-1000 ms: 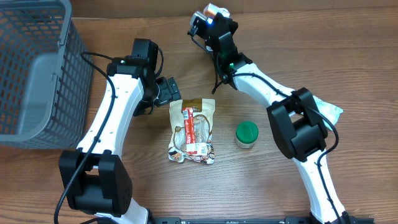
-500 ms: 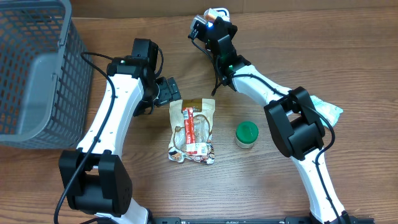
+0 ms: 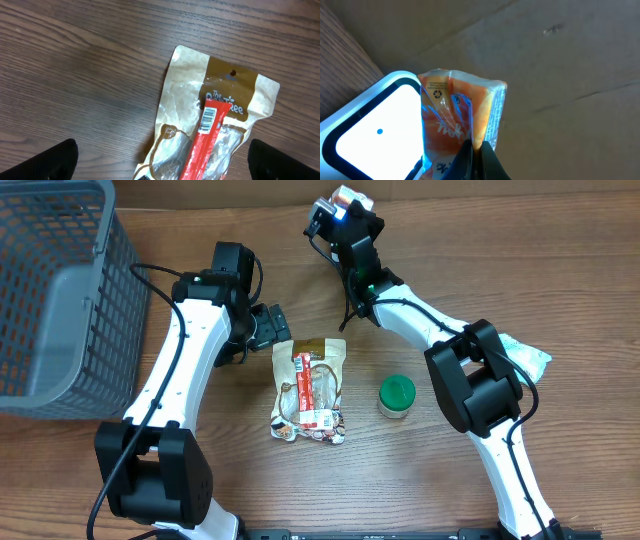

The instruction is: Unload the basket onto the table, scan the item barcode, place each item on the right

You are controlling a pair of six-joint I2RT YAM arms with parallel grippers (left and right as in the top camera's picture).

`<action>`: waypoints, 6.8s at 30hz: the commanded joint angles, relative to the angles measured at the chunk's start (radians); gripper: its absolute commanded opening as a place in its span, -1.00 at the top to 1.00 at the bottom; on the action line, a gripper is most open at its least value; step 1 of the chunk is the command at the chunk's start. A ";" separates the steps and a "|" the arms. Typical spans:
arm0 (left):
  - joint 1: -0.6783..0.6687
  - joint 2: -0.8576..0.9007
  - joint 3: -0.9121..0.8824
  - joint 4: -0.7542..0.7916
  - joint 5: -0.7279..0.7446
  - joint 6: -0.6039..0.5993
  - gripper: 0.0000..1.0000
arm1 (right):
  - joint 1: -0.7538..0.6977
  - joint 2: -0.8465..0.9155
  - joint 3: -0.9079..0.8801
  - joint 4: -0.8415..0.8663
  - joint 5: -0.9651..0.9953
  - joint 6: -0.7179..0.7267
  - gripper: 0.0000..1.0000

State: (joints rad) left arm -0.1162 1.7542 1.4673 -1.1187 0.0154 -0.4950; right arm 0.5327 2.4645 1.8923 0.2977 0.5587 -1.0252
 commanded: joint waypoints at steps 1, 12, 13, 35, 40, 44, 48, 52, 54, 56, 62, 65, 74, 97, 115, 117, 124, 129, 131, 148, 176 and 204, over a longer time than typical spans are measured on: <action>-0.002 -0.023 0.021 0.001 0.003 -0.006 -1.00 | 0.005 -0.004 0.020 0.004 0.035 0.121 0.93; -0.002 -0.023 0.021 0.001 0.003 -0.006 -1.00 | -0.002 -0.205 0.020 -0.321 0.058 0.569 0.93; -0.002 -0.023 0.021 0.001 0.003 -0.006 -1.00 | -0.007 -0.260 0.020 -0.400 0.057 0.621 0.93; -0.002 -0.023 0.021 0.001 0.003 -0.006 -1.00 | -0.303 -0.568 -0.197 -1.667 -0.315 1.344 0.93; -0.002 -0.023 0.021 0.001 0.003 -0.006 -0.99 | -0.364 -0.568 -0.420 -1.551 -0.336 1.343 0.93; -0.002 -0.023 0.021 0.001 0.003 -0.006 -0.99 | -0.387 -0.568 -0.560 -1.424 -0.317 1.332 0.93; -0.002 -0.023 0.021 0.001 0.003 -0.006 -0.99 | -0.406 -0.568 -0.657 -1.307 -0.238 1.332 0.93; -0.002 -0.023 0.021 0.001 0.003 -0.006 -1.00 | -0.429 -0.568 -0.721 -1.198 -0.153 1.333 0.93; -0.002 -0.023 0.021 0.001 0.003 -0.006 -0.99 | -0.440 -0.568 -0.732 -1.179 -0.132 1.334 0.93; -0.002 -0.023 0.021 0.001 0.003 -0.006 -1.00 | -0.457 -0.568 -0.733 -1.175 -0.125 1.337 0.93; -0.002 -0.023 0.021 0.001 0.003 -0.006 -1.00 | -0.509 -0.568 -0.724 -1.183 -0.126 1.341 0.93; -0.002 -0.023 0.021 0.001 0.003 -0.006 -1.00 | -0.509 -0.569 -0.678 -1.223 -0.158 1.340 0.72; -0.002 -0.023 0.021 0.001 0.003 -0.006 -0.99 | -0.509 -0.572 -0.479 -1.395 -0.242 1.340 -0.65; -0.002 -0.023 0.021 0.001 0.003 -0.006 -0.99 | -0.264 -0.713 -0.360 -1.617 -0.807 1.397 -0.51; -0.002 -0.023 0.021 0.001 0.003 -0.006 -0.99 | 0.028 -0.712 -0.407 -1.573 -0.559 1.442 -0.79; -0.002 -0.023 0.021 0.001 0.003 -0.006 -1.00 | 0.042 -0.712 -0.407 -1.564 -0.558 1.444 -0.79; -0.002 -0.023 0.021 0.001 0.003 -0.006 -0.99 | 0.081 -0.703 -0.409 -1.560 -0.521 1.444 -0.78; -0.002 -0.023 0.021 0.001 0.003 -0.006 -0.99 | 0.084 -0.689 -0.423 -1.559 -0.506 1.444 -0.78; -0.002 -0.023 0.021 0.001 0.003 -0.006 -1.00 | 0.084 -0.686 -0.436 -1.551 -0.500 1.444 -0.78; -0.002 -0.023 0.021 0.001 0.003 -0.006 -1.00 | 0.085 -0.686 -0.567 -1.427 -0.520 1.441 -0.79; -0.002 -0.023 0.021 0.001 0.003 -0.006 -1.00 | 0.068 -0.686 -0.631 -1.417 -0.423 1.454 -0.66; -0.002 -0.023 0.021 0.001 0.003 -0.006 -1.00 | 0.057 -0.686 -0.702 -1.337 -0.447 1.470 -0.63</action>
State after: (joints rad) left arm -0.1162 1.7542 1.4673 -1.1187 0.0154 -0.4953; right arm 0.5953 1.7760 1.2018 -1.0485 0.1078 0.4412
